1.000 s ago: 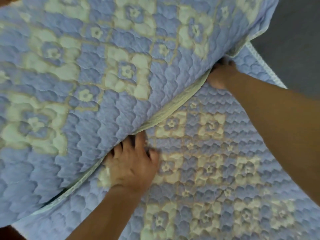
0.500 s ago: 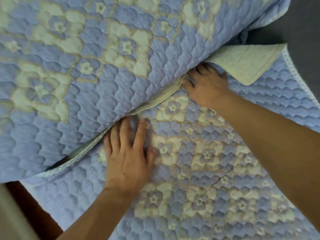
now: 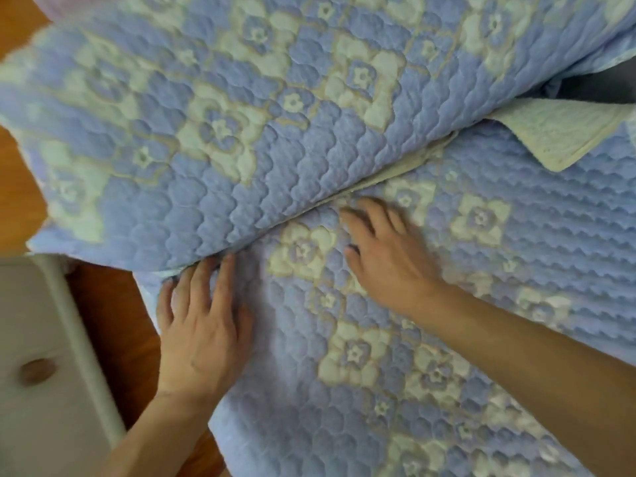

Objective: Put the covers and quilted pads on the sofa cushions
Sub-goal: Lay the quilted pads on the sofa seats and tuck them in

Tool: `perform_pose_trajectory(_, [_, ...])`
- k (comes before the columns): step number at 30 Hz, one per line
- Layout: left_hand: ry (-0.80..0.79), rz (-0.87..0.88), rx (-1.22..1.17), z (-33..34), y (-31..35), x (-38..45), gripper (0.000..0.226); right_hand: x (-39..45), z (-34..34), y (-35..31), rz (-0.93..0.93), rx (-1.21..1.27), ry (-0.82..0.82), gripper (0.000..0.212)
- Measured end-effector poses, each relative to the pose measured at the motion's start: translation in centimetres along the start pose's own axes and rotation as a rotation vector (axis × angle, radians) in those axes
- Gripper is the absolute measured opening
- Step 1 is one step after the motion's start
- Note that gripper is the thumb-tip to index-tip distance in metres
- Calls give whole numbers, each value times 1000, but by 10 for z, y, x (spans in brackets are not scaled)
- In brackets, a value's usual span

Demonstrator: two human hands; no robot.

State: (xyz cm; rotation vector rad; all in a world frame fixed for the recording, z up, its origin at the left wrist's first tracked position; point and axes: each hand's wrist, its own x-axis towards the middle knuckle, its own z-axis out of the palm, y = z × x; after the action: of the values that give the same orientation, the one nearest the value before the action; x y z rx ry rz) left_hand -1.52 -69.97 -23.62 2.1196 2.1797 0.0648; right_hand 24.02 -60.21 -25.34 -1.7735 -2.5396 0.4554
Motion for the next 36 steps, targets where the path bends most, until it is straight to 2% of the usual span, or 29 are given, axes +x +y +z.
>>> perform_pose_trajectory(2, [-5, 5, 25, 5, -11, -2, 65, 9, 6, -22, -176, -12, -54, 59])
perform_pose_trajectory(4, [-26, -40, 30, 9, -19, -5, 68, 29, 8, -35, -228, -42, -75, 60])
perform_pose_trajectory(8, [-98, -148, 4, 15, -31, -12, 71, 45, 15, -46, -169, -128, -134, 63])
perform_pose_trajectory(11, [-100, -216, -102, 15, -38, -8, 64, 47, 18, -53, -107, -172, -160, 64])
perform_pose_trajectory(15, [-106, -188, -99, 12, -49, 5, 55, 57, 14, -68, -37, -179, -205, 70])
perform_pose_trajectory(18, [-202, -195, -84, 8, -53, 18, 55, 63, 13, -72, 19, -144, -276, 65])
perform_pose_trajectory(21, [-208, -207, -137, 15, -50, 23, 57, 58, 18, -73, 17, -134, -259, 66])
perform_pose_trajectory(25, [-198, -244, -342, 22, -48, 24, 56, 53, 25, -70, 16, -179, -256, 79])
perform_pose_trajectory(28, [-223, -315, -353, 13, -52, 33, 48, 62, 21, -71, -3, -189, -228, 84])
perform_pose_trajectory(31, [-235, -277, -340, 1, -48, 32, 46, 52, 21, -70, -11, -181, -141, 82])
perform_pose_trajectory(33, [-321, -352, -381, 1, -53, 35, 54, 46, 26, -68, -43, -180, -138, 80])
perform_pose_trajectory(36, [-461, -559, -572, 5, -65, 54, 61, 65, 33, -72, -10, -150, -188, 83])
